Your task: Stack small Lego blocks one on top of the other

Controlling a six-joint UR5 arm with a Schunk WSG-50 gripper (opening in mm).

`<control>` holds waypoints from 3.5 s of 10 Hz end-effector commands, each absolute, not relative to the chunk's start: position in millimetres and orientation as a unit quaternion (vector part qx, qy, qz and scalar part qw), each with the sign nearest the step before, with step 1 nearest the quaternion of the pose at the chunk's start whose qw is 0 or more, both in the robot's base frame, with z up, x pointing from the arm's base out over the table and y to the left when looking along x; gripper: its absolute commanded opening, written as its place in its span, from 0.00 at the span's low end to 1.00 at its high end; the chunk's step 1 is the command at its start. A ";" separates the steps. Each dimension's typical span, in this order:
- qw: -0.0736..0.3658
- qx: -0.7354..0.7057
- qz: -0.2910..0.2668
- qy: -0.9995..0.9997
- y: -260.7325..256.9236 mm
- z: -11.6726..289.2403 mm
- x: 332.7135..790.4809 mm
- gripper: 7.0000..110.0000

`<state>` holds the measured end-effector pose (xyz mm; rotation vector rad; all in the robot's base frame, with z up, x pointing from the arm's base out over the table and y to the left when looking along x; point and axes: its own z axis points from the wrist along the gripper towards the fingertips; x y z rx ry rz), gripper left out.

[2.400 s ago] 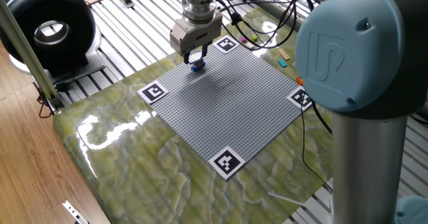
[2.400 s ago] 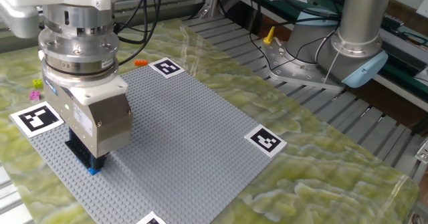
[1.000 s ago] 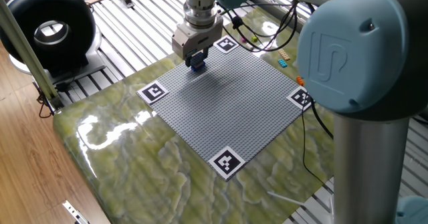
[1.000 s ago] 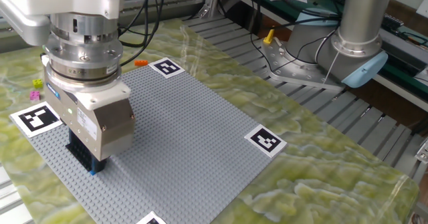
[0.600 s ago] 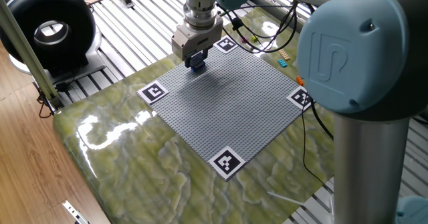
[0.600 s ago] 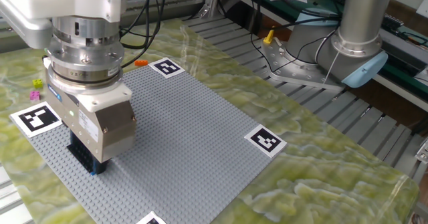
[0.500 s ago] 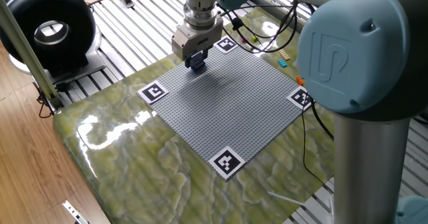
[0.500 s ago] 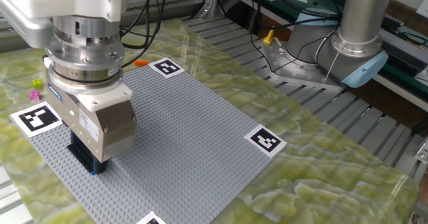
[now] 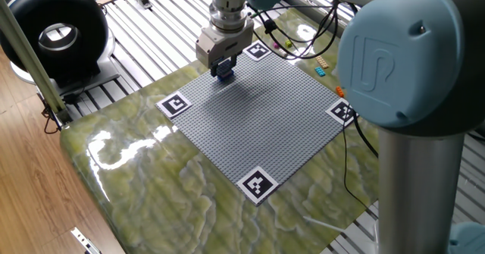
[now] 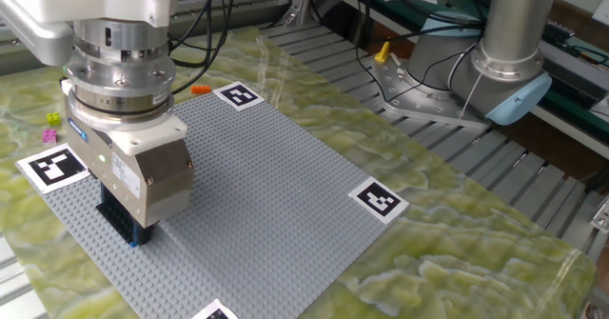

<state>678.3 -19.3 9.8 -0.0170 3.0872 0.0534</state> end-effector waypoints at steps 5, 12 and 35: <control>-0.010 0.008 0.043 0.999 -21.4 14.5 670.0 0.00; 0.000 -0.039 0.021 0.999 -39.6 14.6 674.4 0.57; 0.068 0.003 -0.002 0.998 -18.8 30.6 686.9 0.00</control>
